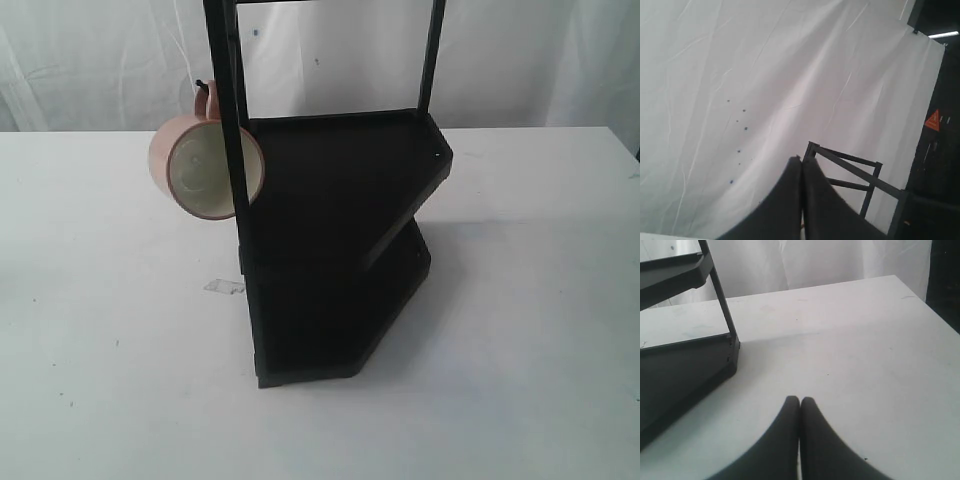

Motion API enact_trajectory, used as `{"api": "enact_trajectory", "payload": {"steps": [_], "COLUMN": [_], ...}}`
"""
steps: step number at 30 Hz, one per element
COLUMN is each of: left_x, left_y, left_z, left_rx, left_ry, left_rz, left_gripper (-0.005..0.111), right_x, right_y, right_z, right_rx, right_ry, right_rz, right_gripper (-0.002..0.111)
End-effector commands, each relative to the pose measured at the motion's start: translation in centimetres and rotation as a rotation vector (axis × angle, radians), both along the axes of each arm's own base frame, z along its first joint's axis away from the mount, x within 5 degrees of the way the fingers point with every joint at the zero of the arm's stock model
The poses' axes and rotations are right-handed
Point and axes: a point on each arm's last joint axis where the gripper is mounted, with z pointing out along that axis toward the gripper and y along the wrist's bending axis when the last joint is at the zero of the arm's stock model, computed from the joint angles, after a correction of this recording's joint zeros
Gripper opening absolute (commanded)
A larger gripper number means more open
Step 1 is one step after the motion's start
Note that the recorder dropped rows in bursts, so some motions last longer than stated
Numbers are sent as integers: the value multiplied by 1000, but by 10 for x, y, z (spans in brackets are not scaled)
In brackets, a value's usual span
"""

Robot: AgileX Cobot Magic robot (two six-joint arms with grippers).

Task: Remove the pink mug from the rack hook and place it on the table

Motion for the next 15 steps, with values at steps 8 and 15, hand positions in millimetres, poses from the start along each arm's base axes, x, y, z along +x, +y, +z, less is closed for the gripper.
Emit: {"api": "enact_trajectory", "payload": {"steps": [8,15], "left_x": [25,32], "left_y": [-18,37], "left_z": [68,82], "left_rx": [548,347], "left_ry": [-97,96], "left_rz": [55,624], "left_gripper": [0,0], "right_x": [0,0], "right_y": [0,0], "right_z": [-1,-1], "right_rx": [2,2], "right_ry": [-6,-6], "right_rz": [-6,-6], "right_gripper": [0,0]}}
